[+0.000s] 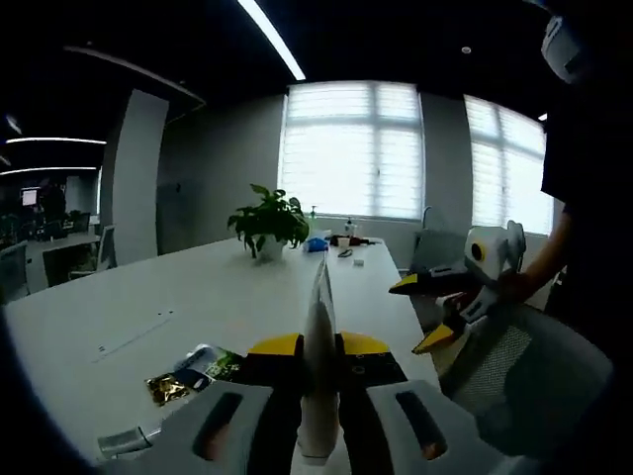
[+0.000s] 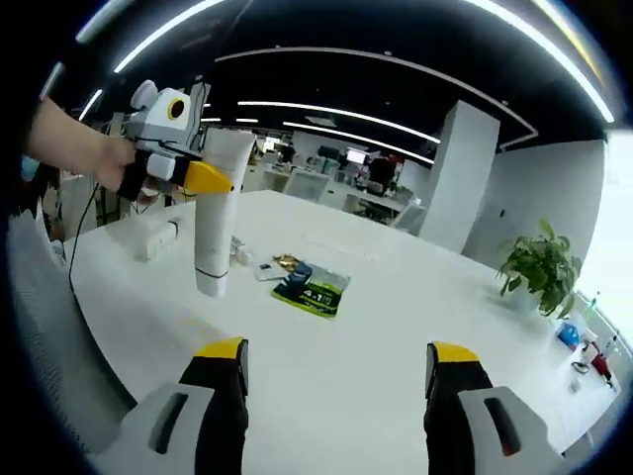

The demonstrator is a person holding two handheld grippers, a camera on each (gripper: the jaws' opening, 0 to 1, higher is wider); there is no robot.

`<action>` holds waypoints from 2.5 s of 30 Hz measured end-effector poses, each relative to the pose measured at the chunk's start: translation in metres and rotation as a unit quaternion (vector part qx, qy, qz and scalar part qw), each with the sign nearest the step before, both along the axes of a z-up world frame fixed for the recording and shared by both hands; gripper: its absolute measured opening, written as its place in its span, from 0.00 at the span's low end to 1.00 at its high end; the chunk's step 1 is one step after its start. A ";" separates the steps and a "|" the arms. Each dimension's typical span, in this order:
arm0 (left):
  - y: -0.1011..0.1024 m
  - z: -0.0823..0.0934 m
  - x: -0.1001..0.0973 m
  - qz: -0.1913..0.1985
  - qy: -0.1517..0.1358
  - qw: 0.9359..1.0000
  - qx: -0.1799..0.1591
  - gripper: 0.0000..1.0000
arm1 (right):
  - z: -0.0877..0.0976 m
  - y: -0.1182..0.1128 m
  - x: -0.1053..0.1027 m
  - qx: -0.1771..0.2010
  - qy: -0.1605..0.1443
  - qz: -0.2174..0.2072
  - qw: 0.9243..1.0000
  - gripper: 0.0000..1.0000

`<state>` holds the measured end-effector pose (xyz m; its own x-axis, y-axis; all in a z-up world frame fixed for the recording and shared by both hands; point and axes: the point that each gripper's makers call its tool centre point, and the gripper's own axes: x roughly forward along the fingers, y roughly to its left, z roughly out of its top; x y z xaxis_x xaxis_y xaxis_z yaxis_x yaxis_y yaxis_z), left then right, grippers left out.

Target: Arrange the skincare products in the storage area until every visible bottle or jar stands upright without overlapping.

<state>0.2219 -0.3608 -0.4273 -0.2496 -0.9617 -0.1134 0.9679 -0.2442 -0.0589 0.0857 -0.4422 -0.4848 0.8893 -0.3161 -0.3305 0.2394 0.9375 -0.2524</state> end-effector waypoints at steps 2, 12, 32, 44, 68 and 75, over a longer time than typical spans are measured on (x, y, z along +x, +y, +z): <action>-0.003 -0.005 0.003 -0.002 -0.006 1.000 0.002 0.06 | -0.008 0.001 0.001 0.010 0.016 0.001 1.000 0.77; -0.015 -0.034 0.021 -0.016 0.006 1.000 0.009 0.06 | -0.023 0.007 0.001 0.033 0.046 0.018 0.998 0.74; -0.021 -0.044 0.008 -0.044 0.030 0.999 -0.005 0.09 | -0.037 0.009 0.000 0.056 0.068 0.020 0.996 0.68; -0.019 -0.047 0.009 -0.052 0.044 0.998 0.000 0.10 | -0.037 0.010 0.001 0.058 0.070 0.023 0.996 0.67; -0.012 -0.046 0.015 -0.038 0.038 0.998 0.011 0.21 | -0.040 0.013 0.000 0.064 0.079 0.029 0.994 0.67; 0.004 -0.047 0.029 0.011 0.038 0.999 0.028 0.37 | -0.039 0.017 0.003 0.068 0.074 0.038 0.994 0.71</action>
